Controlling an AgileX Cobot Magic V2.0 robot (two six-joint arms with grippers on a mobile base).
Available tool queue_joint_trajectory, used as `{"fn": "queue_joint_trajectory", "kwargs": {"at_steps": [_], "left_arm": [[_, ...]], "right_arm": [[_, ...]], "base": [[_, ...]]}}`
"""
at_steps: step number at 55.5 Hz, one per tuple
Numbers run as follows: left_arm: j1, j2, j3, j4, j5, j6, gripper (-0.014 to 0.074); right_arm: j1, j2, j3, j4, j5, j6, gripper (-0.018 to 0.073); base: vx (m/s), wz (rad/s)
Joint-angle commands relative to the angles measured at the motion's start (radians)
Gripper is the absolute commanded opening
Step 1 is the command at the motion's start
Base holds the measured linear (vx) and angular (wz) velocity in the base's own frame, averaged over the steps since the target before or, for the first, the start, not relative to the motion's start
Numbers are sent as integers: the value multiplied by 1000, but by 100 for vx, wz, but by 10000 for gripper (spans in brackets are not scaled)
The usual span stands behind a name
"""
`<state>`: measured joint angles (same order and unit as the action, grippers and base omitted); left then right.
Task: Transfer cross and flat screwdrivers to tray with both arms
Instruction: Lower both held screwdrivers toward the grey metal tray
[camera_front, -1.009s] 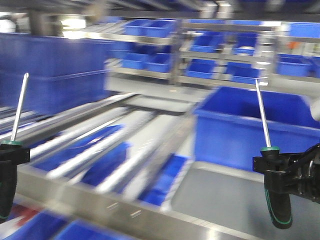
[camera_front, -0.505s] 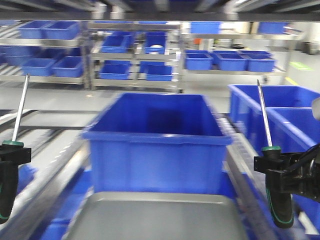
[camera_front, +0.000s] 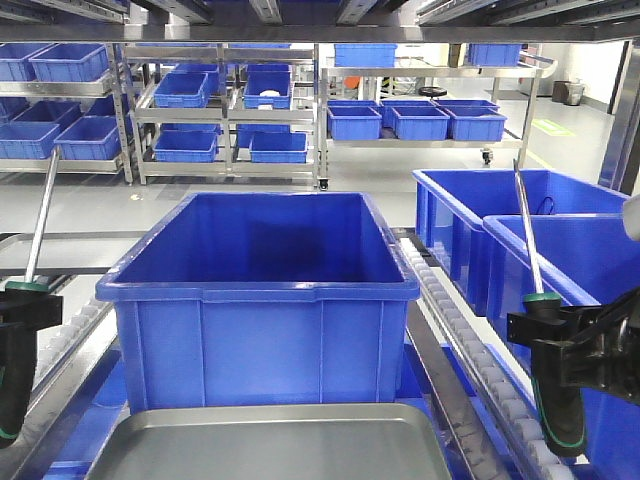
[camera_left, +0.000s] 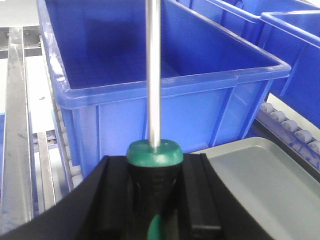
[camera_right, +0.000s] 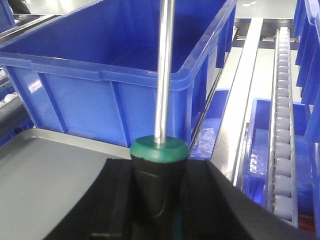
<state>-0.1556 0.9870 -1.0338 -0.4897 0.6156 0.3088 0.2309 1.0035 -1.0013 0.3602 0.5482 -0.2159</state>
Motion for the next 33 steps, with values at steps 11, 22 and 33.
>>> {"fn": "queue_joint_trajectory", "kwargs": {"at_steps": [11,22,33], "left_arm": [[-4,-15,-29,-32,-79,-10,3],[-4,-15,-29,-32,-79,-10,3],[-4,-15,-29,-32,-80,-10,3]], "right_arm": [[-2,-16,-31,13,-83,-4,-8],[-2,-16,-31,17,-83,-4,-8],[-2,-16,-31,17,-83,-4,-8]], "base": [[0,0],[0,0],[0,0]]}}
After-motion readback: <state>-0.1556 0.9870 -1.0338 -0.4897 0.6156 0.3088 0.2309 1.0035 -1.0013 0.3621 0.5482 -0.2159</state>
